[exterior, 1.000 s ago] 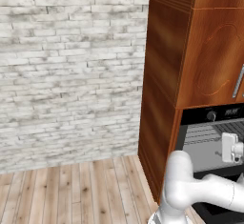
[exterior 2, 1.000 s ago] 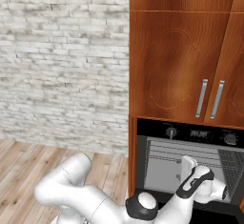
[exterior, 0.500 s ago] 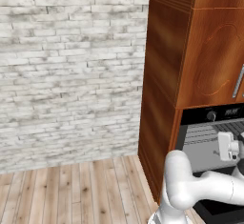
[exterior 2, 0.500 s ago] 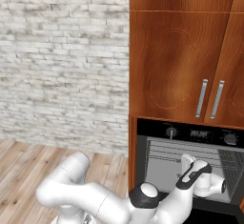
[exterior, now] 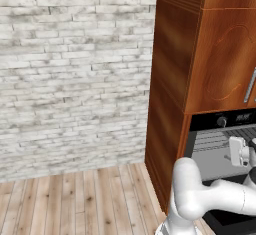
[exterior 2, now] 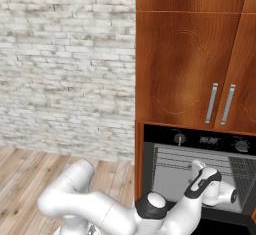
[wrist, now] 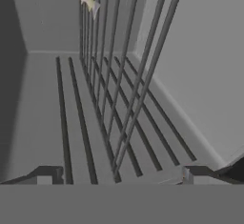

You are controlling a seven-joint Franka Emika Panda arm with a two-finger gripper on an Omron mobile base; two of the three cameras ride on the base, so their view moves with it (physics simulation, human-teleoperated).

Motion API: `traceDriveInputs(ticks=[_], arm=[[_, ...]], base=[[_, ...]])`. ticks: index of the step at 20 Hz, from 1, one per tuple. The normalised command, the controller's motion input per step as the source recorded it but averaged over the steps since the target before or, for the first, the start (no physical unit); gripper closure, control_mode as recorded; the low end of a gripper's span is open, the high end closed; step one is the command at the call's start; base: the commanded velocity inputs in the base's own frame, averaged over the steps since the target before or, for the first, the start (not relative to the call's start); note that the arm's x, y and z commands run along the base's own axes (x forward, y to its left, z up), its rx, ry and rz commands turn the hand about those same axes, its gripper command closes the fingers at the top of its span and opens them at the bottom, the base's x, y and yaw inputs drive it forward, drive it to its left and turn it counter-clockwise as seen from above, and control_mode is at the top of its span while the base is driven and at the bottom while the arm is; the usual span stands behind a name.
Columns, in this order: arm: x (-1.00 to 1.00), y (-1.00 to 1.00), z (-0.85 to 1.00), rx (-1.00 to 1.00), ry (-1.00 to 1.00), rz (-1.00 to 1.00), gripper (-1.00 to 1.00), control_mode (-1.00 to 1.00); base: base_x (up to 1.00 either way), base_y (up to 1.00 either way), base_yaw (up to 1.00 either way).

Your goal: Take the fish from the oven and place it on the plate on the counter.

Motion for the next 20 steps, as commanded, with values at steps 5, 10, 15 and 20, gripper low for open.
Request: traceDriveInputs(ticks=[5,10,15,20], arm=[[0.03,-0.03,-0.34,0.01,-0.15,-0.19,-1.0,-1.0],[0.0,-0.01,-0.42,0.0,-0.11,-0.19,-1.0,-1.0],[0.04,0.0,-0.31,0.0,-0.01,-0.15,-1.0,-1.0],[0.23,0.0,-0.3,0.0,0.0,-0.1,-1.0,-1.0]], base=[[0.0,0.0,0.0],[0.0,0.0,0.0],[0.0,0.0,0.0],[0.0,0.0,0.0]])
